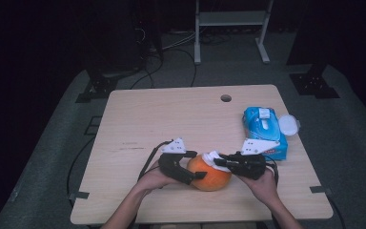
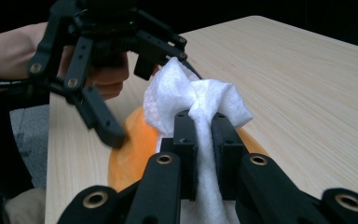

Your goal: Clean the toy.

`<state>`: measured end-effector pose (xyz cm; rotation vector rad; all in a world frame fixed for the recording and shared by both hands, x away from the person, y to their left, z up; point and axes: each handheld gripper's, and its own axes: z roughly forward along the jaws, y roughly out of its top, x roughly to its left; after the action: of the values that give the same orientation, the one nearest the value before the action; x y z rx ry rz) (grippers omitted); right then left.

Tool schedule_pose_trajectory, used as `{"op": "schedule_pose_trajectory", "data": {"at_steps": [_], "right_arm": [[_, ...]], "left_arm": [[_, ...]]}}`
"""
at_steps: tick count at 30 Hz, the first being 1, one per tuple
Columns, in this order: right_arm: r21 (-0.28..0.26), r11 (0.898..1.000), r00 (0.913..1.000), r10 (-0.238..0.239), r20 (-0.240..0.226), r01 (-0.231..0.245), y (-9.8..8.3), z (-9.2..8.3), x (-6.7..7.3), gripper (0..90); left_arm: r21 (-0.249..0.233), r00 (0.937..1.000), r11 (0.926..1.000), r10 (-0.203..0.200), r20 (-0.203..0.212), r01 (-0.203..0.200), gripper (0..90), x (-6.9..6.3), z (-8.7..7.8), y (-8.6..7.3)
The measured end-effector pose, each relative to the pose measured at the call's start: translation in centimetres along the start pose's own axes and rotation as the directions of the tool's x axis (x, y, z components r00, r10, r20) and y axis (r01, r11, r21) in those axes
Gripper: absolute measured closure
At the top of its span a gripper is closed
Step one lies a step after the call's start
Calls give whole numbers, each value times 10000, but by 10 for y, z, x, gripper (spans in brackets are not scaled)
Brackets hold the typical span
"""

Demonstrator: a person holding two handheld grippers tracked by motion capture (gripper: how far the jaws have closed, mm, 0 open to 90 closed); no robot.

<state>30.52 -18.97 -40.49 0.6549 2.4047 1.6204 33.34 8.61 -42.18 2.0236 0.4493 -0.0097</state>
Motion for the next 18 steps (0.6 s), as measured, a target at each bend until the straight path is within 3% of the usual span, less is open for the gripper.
{"op": "schedule_pose_trajectory", "data": {"at_steps": [4, 9, 14, 18], "right_arm": [[31, 9999, 9998, 139, 112, -139, -1, -5, -6, 812], [71, 9999, 9994, 132, 305, -134, 0, -5, -7, 813], [-54, 10000, 9997, 5, 239, -4, 6, 0, 5, 816], [76, 9991, 9991, -411, 28, 411, 13, 13, 20, 816]], "left_arm": [[-89, 9993, 9999, 108, 346, -105, 214, 0, 2, -4], [-81, 9993, 9995, 320, 185, -318, 293, -4, 2, -1], [131, 9995, 9994, 311, -90, -309, 303, -12, 6, 3], [351, 9964, 9962, 807, -241, -799, 293, -21, 11, 6]]}}
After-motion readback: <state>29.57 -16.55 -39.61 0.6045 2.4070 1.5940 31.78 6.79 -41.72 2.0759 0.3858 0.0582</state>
